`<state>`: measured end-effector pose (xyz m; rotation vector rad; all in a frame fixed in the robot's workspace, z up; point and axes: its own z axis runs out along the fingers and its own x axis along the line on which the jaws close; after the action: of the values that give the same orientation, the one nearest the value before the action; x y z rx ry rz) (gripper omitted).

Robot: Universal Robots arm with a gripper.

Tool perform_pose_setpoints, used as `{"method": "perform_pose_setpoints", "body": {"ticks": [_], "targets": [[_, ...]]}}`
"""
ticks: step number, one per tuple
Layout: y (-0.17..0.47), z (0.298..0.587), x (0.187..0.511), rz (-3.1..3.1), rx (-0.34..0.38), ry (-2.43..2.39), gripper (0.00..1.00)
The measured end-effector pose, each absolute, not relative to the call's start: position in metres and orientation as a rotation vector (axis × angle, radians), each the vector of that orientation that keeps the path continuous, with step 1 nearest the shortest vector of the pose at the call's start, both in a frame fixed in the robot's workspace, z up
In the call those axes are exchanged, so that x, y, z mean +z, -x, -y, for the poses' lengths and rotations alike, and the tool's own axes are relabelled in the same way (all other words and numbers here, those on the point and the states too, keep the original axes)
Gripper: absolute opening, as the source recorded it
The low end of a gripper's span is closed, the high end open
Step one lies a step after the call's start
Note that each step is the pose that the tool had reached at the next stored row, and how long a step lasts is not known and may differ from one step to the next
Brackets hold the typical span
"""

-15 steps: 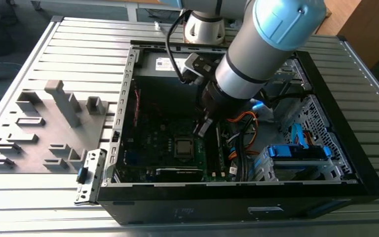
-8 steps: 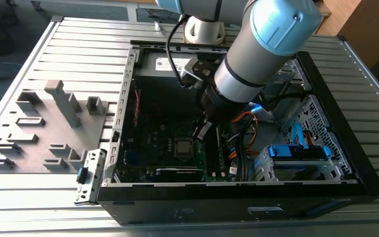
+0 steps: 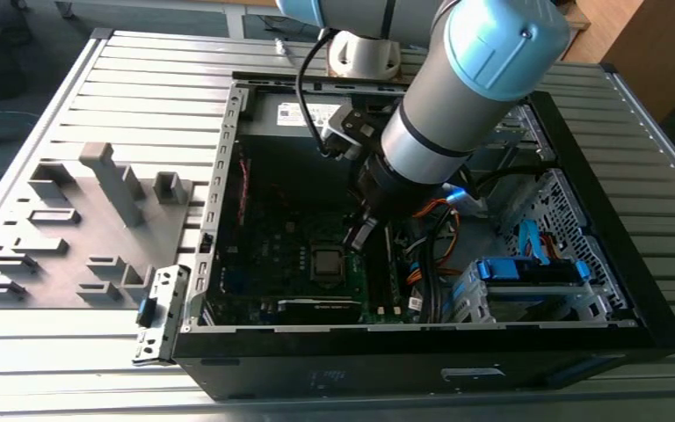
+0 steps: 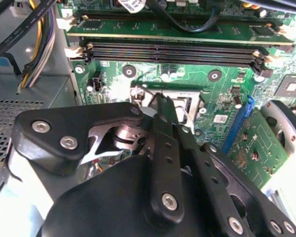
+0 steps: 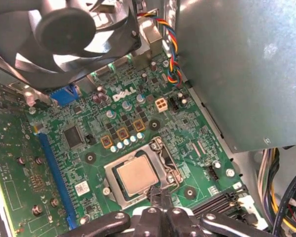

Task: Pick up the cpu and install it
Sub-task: 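Install the first cpu locking lever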

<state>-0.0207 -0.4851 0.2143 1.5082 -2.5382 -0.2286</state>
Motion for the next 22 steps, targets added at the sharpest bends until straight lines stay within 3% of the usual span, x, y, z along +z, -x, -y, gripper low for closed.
{"method": "perform_pose_setpoints", "body": {"ticks": [22], "targets": [[0.026,0.482,0.225,2.539,-0.224,-1.508,0.11]]}}
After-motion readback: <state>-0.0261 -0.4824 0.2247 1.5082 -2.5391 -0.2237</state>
